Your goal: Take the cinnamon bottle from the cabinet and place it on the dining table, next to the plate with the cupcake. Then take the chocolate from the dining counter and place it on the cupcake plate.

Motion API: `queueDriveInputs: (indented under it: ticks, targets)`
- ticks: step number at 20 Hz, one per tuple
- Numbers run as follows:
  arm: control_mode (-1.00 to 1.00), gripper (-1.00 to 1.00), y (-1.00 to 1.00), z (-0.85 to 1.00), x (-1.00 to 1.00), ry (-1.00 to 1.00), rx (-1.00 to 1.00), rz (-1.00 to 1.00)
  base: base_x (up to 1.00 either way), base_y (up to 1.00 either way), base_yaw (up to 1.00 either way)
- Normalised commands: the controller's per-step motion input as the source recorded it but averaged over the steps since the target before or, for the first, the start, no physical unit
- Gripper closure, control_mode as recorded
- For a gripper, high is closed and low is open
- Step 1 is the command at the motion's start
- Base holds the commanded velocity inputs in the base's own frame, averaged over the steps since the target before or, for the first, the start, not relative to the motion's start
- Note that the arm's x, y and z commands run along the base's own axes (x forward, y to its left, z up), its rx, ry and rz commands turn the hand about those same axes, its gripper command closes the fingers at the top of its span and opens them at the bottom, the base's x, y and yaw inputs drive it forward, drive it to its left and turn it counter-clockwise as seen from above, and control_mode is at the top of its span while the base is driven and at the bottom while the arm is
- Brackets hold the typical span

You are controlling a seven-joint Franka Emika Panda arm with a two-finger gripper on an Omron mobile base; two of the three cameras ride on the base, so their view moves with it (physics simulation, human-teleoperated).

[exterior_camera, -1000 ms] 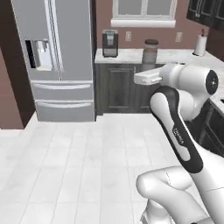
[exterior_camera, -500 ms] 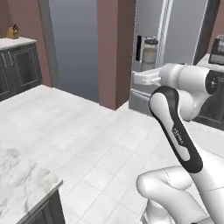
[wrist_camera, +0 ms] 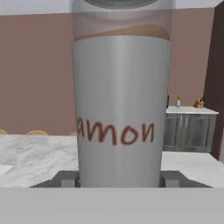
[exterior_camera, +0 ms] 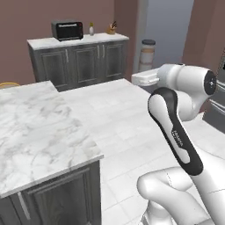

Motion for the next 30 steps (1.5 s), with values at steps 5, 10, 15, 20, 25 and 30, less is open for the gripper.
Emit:
queueDriveInputs:
  ticks: [5, 10, 15, 20, 25, 30]
  targets:
    - [1.00, 1.00, 0.00, 0.00, 0.00, 0.00, 0.00, 0.00, 0.57, -0.33, 0.21]
    - [1.00, 1.00, 0.00, 0.00, 0.00, 0.00, 0.00, 0.00, 0.51, -0.52, 0.06]
    - [1.00, 1.00, 0.00, 0.00, 0.00, 0.00, 0.00, 0.00, 0.45, -0.62, 0.01]
    - [1.00, 1.00, 0.00, 0.00, 0.00, 0.00, 0.00, 0.00, 0.50, -0.45, 0.15]
    - [1.00, 1.00, 0.00, 0.00, 0.00, 0.00, 0.00, 0.00, 0.61, -0.24, 0.34]
    - [1.00, 1.00, 0.00, 0.00, 0.00, 0.00, 0.00, 0.00, 0.71, -0.23, 0.33]
